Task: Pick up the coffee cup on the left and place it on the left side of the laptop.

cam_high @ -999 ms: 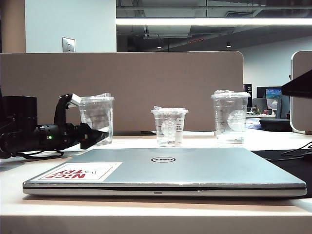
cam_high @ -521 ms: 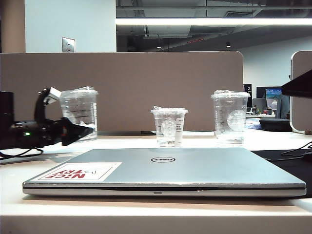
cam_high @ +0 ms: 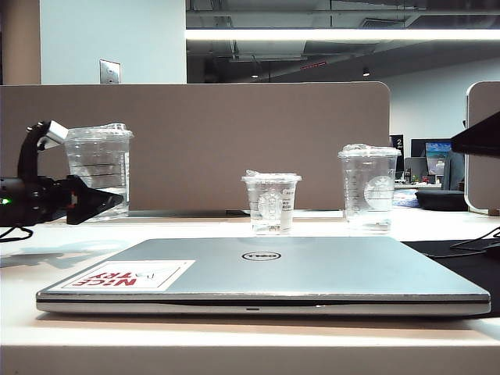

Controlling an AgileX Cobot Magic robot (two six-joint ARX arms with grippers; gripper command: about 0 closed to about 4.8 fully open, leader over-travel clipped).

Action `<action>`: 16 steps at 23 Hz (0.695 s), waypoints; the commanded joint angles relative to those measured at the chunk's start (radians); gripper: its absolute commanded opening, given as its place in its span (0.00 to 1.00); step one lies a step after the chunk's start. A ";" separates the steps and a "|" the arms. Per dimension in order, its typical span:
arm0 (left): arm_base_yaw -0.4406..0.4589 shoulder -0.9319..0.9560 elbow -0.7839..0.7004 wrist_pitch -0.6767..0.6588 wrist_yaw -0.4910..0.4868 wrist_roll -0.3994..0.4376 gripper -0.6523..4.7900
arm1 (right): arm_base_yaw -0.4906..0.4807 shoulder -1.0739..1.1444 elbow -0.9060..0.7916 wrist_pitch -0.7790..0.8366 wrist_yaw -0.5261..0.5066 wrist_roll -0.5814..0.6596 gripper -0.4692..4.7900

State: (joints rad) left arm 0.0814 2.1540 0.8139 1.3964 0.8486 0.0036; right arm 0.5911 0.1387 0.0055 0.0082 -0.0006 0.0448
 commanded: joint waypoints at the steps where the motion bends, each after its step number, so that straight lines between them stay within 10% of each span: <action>1: 0.000 -0.025 -0.050 0.035 -0.016 0.021 0.74 | 0.001 0.000 -0.004 0.014 0.002 0.000 0.08; 16: -0.014 -0.142 -0.371 0.059 -0.018 0.109 0.75 | 0.001 -0.019 -0.004 0.010 0.002 0.000 0.08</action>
State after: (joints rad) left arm 0.0826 2.0171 0.4538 1.4216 0.8192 0.1143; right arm 0.5907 0.1295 0.0055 0.0074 -0.0006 0.0448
